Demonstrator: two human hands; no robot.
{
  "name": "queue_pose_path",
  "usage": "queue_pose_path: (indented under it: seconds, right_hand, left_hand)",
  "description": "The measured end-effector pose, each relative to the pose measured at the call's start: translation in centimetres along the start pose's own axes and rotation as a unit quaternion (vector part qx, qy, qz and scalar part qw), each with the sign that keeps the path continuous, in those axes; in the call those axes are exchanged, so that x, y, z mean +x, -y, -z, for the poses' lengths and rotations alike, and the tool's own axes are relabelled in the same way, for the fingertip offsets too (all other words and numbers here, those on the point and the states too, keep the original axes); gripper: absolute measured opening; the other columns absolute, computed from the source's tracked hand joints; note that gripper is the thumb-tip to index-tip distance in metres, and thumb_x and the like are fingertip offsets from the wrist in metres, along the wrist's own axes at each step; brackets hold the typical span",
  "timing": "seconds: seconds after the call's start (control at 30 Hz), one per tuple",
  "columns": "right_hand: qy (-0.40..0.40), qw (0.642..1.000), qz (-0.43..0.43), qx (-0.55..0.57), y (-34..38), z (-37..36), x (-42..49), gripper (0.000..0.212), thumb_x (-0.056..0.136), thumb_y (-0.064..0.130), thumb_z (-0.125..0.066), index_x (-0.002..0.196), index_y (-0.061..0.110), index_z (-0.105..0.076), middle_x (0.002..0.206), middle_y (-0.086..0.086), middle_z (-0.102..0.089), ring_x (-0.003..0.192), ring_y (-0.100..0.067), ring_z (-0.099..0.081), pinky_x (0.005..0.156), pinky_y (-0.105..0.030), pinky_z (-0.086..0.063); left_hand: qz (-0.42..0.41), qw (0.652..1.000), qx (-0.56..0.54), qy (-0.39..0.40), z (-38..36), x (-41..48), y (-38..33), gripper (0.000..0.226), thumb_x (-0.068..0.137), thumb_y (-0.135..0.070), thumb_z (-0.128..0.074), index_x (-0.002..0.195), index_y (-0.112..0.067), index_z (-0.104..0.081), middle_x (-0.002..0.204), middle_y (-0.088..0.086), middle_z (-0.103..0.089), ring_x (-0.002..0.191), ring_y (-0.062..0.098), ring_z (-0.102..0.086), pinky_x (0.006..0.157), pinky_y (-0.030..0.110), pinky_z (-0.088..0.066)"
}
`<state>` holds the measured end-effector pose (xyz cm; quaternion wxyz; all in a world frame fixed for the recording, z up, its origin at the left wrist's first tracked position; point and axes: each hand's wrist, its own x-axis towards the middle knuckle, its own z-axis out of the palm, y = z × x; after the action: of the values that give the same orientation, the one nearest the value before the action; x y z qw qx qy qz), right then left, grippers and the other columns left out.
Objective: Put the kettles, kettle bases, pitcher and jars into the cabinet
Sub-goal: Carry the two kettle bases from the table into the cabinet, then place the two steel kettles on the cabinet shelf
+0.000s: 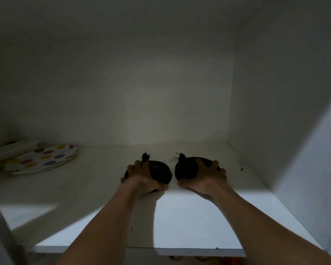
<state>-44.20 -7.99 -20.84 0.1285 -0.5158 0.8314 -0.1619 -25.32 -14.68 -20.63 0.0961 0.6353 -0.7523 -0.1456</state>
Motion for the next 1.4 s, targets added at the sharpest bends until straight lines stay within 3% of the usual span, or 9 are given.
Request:
queue_pose_path:
  seconds: [0.23,0.37,0.47,0.57,0.77,0.93,1.17,1.4]
  right_hand:
    - [0.007,1.0,0.002,-0.016,0.0,0.2,0.1,0.118,0.053,0.085,-0.059,0.151,0.038,-0.013,0.153,-0.017,-0.017,0.137,-0.047,-0.024,0.113,-0.051,-0.028]
    - [0.004,1.0,-0.006,-0.01,0.4,-0.6,0.7,0.127,0.033,0.093,-0.053,0.146,0.043,-0.022,0.154,-0.011,-0.028,0.137,-0.044,-0.031,0.108,-0.054,-0.032]
    - [0.004,1.0,-0.012,0.002,1.0,0.1,-1.7,0.111,0.057,0.083,-0.057,0.149,0.037,-0.015,0.154,-0.016,-0.02,0.139,-0.048,-0.022,0.109,-0.058,-0.029]
    - [-0.046,0.998,0.033,-0.001,2.0,0.8,-4.3,0.089,0.08,0.068,-0.055,0.15,0.028,-0.019,0.152,-0.019,-0.024,0.137,-0.048,-0.024,0.11,-0.058,-0.029]
    - [-0.081,0.991,0.102,0.009,6.8,0.3,-11.9,0.077,0.089,0.061,-0.05,0.151,0.027,-0.02,0.16,-0.018,-0.009,0.141,-0.049,-0.015,0.112,-0.063,-0.022]
    - [-0.09,0.978,0.185,0.035,12.7,-2.3,-23.1,0.068,0.093,0.054,-0.05,0.149,0.027,-0.023,0.16,-0.017,-0.004,0.142,-0.048,-0.017,0.113,-0.061,-0.023]
    - [0.003,0.946,0.322,0.04,22.8,-9.7,-42.8,0.074,0.091,0.056,-0.051,0.152,0.03,-0.019,0.163,-0.017,0.0,0.144,-0.047,-0.018,0.112,-0.063,-0.023]
    - [0.096,0.861,0.499,0.02,33.7,-16.7,-63.3,0.072,0.093,0.054,-0.049,0.153,0.03,-0.017,0.163,-0.015,0.004,0.144,-0.044,-0.019,0.112,-0.061,-0.024]
  left_hand:
    - [0.0,1.0,0.006,-0.007,-0.3,0.4,-0.1,0.118,0.056,-0.069,-0.073,0.151,-0.024,-0.02,0.146,0.005,-0.028,0.137,0.031,-0.023,0.111,0.051,-0.034]
    - [-0.031,0.999,0.002,-0.028,-0.7,-0.9,0.4,0.124,0.058,-0.069,-0.072,0.155,-0.028,-0.005,0.156,0.002,-0.021,0.143,0.031,-0.02,0.113,0.058,-0.027]
    - [-0.061,0.996,0.034,-0.059,-0.2,-3.2,0.8,0.117,0.065,-0.066,-0.071,0.154,-0.027,-0.006,0.158,-0.005,-0.014,0.146,0.027,-0.016,0.11,0.07,-0.015]
    - [-0.062,0.989,0.064,-0.114,1.5,-6.0,0.9,0.099,0.079,-0.06,-0.064,0.154,-0.023,-0.01,0.161,-0.004,-0.012,0.148,0.025,-0.015,0.109,0.072,-0.012]
    - [-0.045,0.975,0.061,-0.208,5.0,-14.6,4.5,0.084,0.09,-0.061,-0.047,0.154,-0.018,-0.014,0.163,-0.002,-0.011,0.149,0.025,-0.015,0.111,0.07,-0.009]
    - [-0.028,0.954,0.08,-0.286,8.4,-26.3,11.9,0.076,0.091,-0.056,-0.05,0.152,-0.02,-0.022,0.162,-0.004,-0.017,0.147,0.023,-0.02,0.112,0.069,-0.013]
    - [0.133,0.938,0.131,-0.291,10.9,-46.8,28.8,0.084,0.091,-0.059,-0.048,0.155,-0.019,-0.012,0.165,-0.002,-0.008,0.15,0.024,-0.013,0.111,0.072,-0.009]
    - [0.36,0.875,0.129,-0.296,12.4,-67.5,41.5,0.08,0.093,-0.057,-0.046,0.154,-0.017,-0.013,0.164,-0.001,-0.01,0.148,0.026,-0.016,0.111,0.071,-0.01]
